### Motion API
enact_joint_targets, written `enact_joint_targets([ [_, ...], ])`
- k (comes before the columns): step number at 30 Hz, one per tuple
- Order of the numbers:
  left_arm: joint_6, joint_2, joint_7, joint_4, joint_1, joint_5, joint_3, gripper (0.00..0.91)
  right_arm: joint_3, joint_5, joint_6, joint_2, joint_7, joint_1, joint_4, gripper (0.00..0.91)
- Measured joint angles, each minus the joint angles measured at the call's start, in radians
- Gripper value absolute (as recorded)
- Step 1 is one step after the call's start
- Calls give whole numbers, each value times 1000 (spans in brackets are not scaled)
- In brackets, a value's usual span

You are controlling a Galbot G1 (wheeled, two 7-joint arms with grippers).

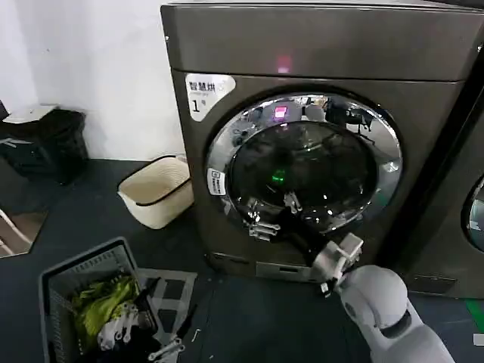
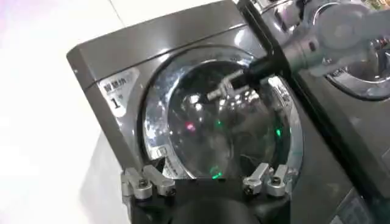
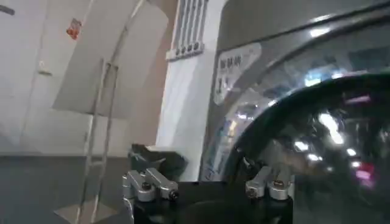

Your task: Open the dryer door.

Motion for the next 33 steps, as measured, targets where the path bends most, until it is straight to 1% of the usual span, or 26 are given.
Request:
enact_joint_targets([
  [6, -13, -5, -2, -14, 13, 0, -1, 907, -29, 0, 11, 7, 2, 45, -48, 907],
  [11, -19, -8, -3, -29, 22, 0, -3, 907, -55, -3, 33, 16, 4, 77, -93, 907],
  [19, -23, -17, -4, -53, 33, 0, -6, 907, -103, -5, 51, 41, 2, 144, -193, 907],
  [25, -26, -23, -4, -66, 42, 2, -8, 907, -132, -7, 55, 58, 2, 192, -259, 907],
  [33, -29, -28, -4, -72, 49, 3, -18, 907, -167, -17, 56, 87, 4, 247, -320, 907],
])
